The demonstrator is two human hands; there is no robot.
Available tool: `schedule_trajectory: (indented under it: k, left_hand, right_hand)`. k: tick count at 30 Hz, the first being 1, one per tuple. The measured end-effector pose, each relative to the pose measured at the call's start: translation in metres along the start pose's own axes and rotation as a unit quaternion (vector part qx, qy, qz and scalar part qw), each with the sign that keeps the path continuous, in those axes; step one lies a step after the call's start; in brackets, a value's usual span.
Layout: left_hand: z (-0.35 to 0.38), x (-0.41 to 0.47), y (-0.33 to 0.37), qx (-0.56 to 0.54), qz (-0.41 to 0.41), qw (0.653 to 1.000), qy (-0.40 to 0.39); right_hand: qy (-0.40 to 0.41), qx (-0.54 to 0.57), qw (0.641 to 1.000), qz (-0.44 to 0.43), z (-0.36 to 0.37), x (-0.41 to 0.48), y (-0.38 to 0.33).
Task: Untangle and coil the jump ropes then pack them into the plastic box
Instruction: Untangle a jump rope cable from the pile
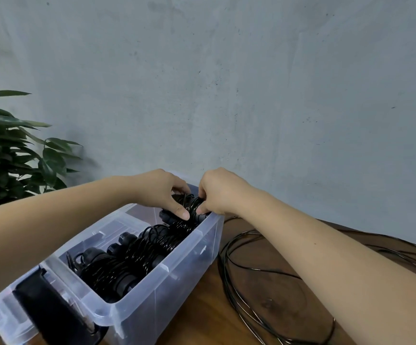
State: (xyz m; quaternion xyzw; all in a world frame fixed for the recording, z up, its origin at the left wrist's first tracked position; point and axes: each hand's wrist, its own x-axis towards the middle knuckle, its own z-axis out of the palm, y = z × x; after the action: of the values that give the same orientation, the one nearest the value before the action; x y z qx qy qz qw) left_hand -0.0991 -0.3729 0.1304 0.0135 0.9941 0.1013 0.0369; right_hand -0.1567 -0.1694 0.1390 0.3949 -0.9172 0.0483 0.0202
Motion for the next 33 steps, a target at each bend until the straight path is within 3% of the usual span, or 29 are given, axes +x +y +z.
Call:
schedule_trajectory:
  k: [7, 11, 14, 17, 26, 33]
  left_hand:
    - [0.014, -0.015, 0.017, 0.174, 0.079, 0.981, 0.040]
    - [0.011, -0.024, 0.015, 0.145, 0.059, 0.988, 0.017]
    - [0.005, -0.025, 0.020, 0.092, 0.022, 0.995, 0.028]
    - [-0.002, -0.031, 0.030, 0.090, 0.020, 0.995, 0.044]
    - [-0.005, -0.052, 0.105, 0.028, 0.063, 0.988, 0.139]
    - [0.013, -0.068, 0.198, -0.056, 0.106, 0.988, 0.095]
  right_hand:
    - [0.008, -0.045, 0.999, -0.013, -0.003, -0.004, -0.008]
    - [0.015, 0.052, 0.998, -0.018, -0.005, -0.009, 0.002]
    - [0.072, 0.128, 0.989, -0.018, -0.008, -0.018, 0.012]
    - [0.119, 0.147, 0.982, -0.011, -0.011, -0.028, 0.024]
    - [0.124, 0.180, 0.975, 0.029, -0.009, -0.102, 0.071]
    - [0.115, 0.219, 0.962, 0.112, 0.004, -0.198, 0.140]
